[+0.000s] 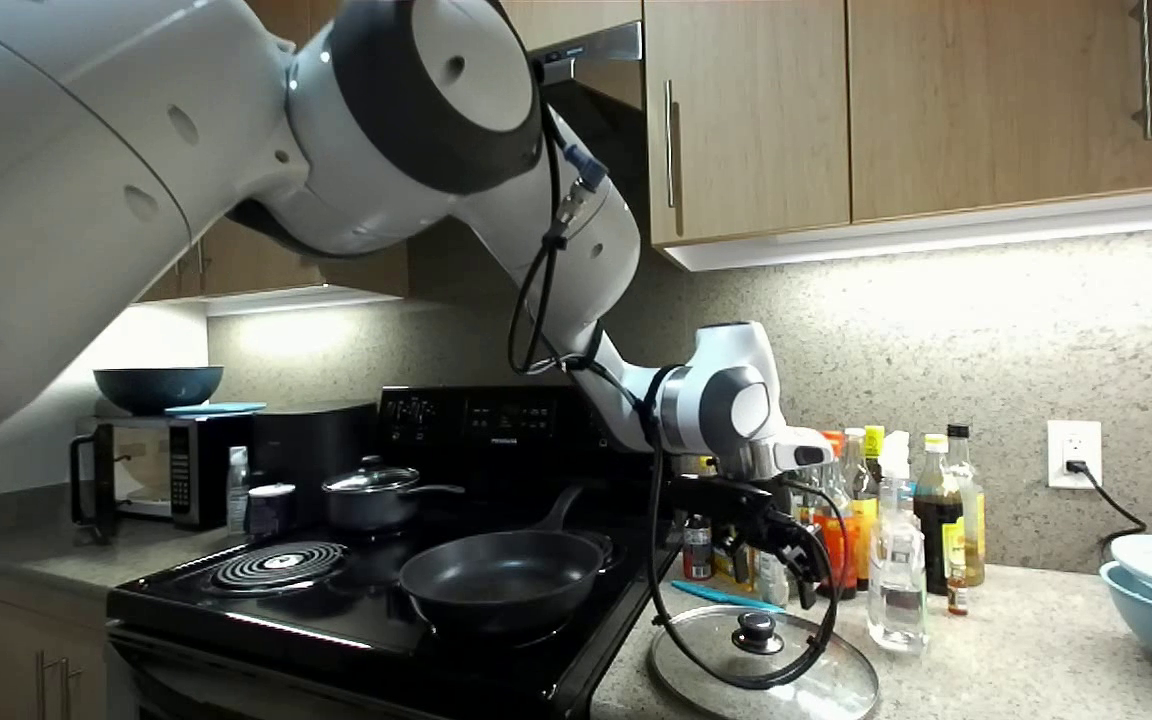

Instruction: Put the lid on the pan.

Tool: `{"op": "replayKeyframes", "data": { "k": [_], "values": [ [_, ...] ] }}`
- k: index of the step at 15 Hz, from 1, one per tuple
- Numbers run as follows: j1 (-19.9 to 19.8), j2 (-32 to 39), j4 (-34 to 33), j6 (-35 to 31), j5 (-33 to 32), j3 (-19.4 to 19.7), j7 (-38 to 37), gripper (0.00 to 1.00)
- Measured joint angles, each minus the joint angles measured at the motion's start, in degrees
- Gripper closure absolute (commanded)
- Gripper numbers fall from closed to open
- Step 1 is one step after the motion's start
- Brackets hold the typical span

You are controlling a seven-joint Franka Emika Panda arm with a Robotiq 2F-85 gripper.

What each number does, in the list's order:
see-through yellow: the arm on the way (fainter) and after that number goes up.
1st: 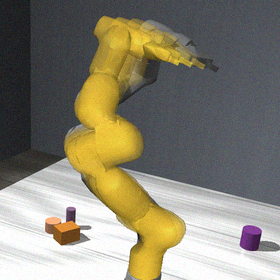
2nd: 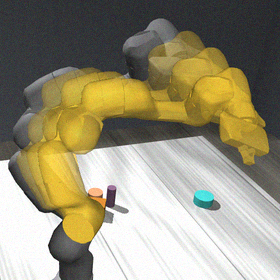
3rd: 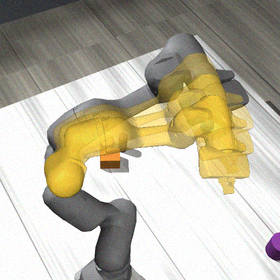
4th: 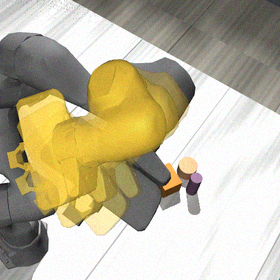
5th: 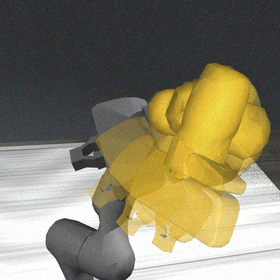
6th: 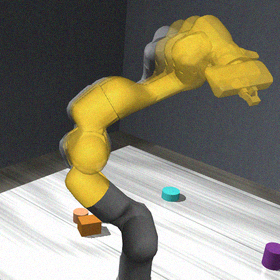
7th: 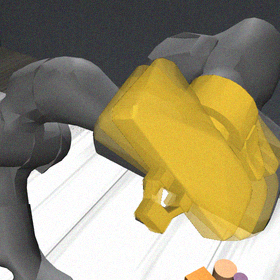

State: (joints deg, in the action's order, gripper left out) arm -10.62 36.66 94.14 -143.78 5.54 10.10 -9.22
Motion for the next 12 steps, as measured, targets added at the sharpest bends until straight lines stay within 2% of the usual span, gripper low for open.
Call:
{"op": "replayKeyframes", "data": {
  "k": [3,8,12],
  "values": [
    [-0.63,-5.53,7.11,3.76,0.01,-1.24,4.51,0.00],
    [-0.59,-4.44,5.65,4.09,0.01,-1.27,4.47,0.00],
    [-2.25,-2.70,1.09,14.17,0.29,-4.28,11.52,0.00]
  ]
}}
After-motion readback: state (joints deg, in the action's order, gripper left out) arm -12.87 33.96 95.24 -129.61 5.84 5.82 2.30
